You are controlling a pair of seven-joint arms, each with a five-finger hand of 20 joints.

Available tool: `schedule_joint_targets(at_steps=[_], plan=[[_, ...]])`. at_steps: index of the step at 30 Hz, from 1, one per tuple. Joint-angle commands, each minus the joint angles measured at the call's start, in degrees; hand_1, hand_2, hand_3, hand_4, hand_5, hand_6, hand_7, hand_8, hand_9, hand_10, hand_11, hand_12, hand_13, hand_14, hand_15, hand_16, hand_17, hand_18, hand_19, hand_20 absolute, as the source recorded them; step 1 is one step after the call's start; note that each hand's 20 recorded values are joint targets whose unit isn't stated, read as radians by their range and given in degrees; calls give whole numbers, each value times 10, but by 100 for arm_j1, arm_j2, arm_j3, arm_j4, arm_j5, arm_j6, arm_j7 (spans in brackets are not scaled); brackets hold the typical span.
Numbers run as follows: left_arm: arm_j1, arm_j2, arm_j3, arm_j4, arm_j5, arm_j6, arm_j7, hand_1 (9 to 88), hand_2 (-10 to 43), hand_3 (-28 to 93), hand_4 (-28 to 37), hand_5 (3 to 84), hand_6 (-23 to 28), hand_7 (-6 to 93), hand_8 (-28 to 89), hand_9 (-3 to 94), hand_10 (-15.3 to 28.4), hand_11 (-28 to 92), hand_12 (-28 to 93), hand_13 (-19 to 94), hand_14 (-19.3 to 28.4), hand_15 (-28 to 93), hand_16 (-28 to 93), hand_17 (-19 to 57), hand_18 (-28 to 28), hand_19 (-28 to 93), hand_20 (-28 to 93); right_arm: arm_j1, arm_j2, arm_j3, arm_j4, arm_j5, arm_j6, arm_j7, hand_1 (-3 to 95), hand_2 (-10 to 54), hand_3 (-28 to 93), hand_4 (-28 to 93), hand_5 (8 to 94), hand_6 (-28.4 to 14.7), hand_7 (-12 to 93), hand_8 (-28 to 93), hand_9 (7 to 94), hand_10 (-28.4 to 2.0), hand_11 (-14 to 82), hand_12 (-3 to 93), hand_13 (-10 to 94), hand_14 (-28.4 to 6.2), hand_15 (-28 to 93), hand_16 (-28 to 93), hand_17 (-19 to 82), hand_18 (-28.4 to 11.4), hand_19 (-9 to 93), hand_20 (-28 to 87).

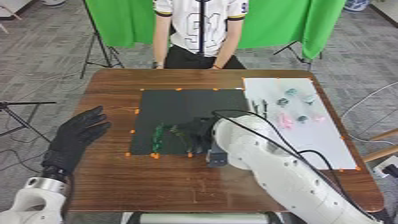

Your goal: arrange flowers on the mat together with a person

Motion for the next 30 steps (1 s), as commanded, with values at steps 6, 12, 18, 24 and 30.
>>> schedule_joint_targets(at_steps=[6,12,18,24,30], plan=[[317,-103,-229,-126,-24,103,82,287,-8,720,-251,380,46,194,-91,340,116,261,168,288,150,384,-21,-54,207,509,95,-1681,1170,2480,-704,2724,2308,-1841,18,324,653,-266,784,-42,322,-83,823,-158,477,320,746,-131,784,249,274,-227,729,232],[462,-35,-365,-271,-63,181,175,286,-7,718,-254,381,48,192,-92,338,118,262,168,283,153,372,-22,-53,208,510,93,-2859,1786,4045,-995,4573,2321,-2745,95,235,722,-253,645,-73,261,-93,643,-196,370,276,576,-163,668,195,211,-246,653,217],[459,27,-413,-321,-90,205,286,282,-3,719,-264,385,52,177,-88,332,119,253,167,288,151,353,-21,-44,206,501,83,-4257,1938,5350,-1275,5066,2476,-3813,112,156,784,-257,537,-59,226,-99,516,-184,248,245,450,-159,485,166,150,-239,589,225],[602,40,-515,-390,-68,263,357,288,-7,717,-259,381,55,171,-84,324,120,244,167,285,148,299,-23,-33,199,492,62,-5125,1791,5599,-1572,5572,3764,-4584,136,78,829,-255,474,-47,196,-101,451,-165,174,231,374,-143,346,181,117,-230,517,226],[499,-9,-430,-337,20,116,256,289,-10,718,-257,367,48,171,-82,308,110,224,165,267,141,272,-15,-41,201,490,55,-5745,1485,5926,-1759,5408,4090,-5020,117,94,841,-255,448,-52,184,-102,431,-161,152,226,348,-138,291,203,105,-224,468,217]])
